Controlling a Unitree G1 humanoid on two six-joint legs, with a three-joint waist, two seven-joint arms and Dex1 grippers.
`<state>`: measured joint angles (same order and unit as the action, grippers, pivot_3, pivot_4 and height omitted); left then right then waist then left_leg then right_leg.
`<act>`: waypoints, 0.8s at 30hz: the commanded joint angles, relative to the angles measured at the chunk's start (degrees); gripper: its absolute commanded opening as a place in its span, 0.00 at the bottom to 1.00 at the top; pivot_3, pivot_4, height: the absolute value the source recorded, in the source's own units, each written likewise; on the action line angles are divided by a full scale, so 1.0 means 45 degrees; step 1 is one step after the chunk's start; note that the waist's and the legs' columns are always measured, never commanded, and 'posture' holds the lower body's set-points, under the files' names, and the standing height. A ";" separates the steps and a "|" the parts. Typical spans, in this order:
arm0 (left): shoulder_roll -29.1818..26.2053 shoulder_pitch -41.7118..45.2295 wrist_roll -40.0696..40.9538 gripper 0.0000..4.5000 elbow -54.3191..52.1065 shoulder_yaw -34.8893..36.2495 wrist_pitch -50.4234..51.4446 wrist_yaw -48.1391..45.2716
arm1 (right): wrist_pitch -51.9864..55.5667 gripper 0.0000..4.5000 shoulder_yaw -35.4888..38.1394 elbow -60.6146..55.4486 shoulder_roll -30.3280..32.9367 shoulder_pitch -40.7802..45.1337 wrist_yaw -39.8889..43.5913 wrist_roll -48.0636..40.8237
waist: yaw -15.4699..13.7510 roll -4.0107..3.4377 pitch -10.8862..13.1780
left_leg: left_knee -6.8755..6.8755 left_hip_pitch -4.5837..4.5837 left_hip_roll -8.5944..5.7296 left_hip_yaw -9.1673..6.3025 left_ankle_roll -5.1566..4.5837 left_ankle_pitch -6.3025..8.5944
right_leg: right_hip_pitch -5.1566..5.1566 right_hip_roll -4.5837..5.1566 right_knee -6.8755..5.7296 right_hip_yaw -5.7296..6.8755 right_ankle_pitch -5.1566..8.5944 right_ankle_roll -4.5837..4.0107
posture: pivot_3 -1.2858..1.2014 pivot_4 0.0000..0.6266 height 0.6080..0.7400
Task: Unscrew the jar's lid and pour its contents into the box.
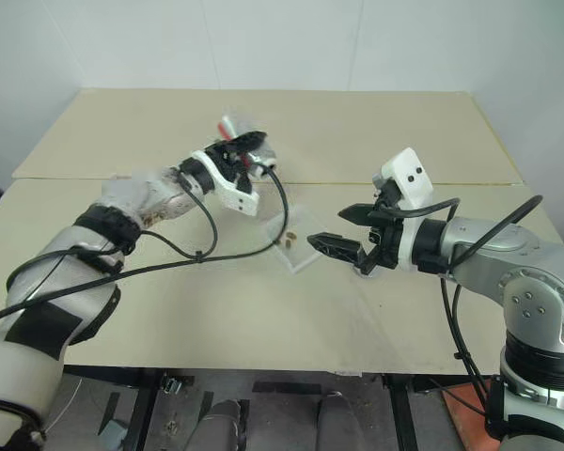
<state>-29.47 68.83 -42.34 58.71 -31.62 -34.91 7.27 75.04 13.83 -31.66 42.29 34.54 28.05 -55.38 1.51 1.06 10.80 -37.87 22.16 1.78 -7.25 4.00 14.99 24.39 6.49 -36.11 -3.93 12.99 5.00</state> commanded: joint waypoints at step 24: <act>0.2797 -0.8817 1.1936 0.43 -1.0654 0.8489 1.0225 -0.6253 | -0.2820 0.99 0.0155 -0.1444 -0.0633 -0.1670 -0.0393 -0.0576 | 0.0348 -0.0001 -0.0012 | -0.0009 -0.0082 0.0000 -0.0013 -0.0027 0.0013 | -0.0067 -0.0002 0.0003 -0.0001 -0.0006 -0.0010 | 0.52 0.24 1.00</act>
<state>-16.87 29.26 11.27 11.85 5.83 12.54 -20.92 64.24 14.00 -36.67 39.62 26.91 26.53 -57.06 3.08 1.06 10.75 -37.91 21.79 1.78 -7.29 3.88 15.05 24.09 6.48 -36.11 -3.94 12.96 4.96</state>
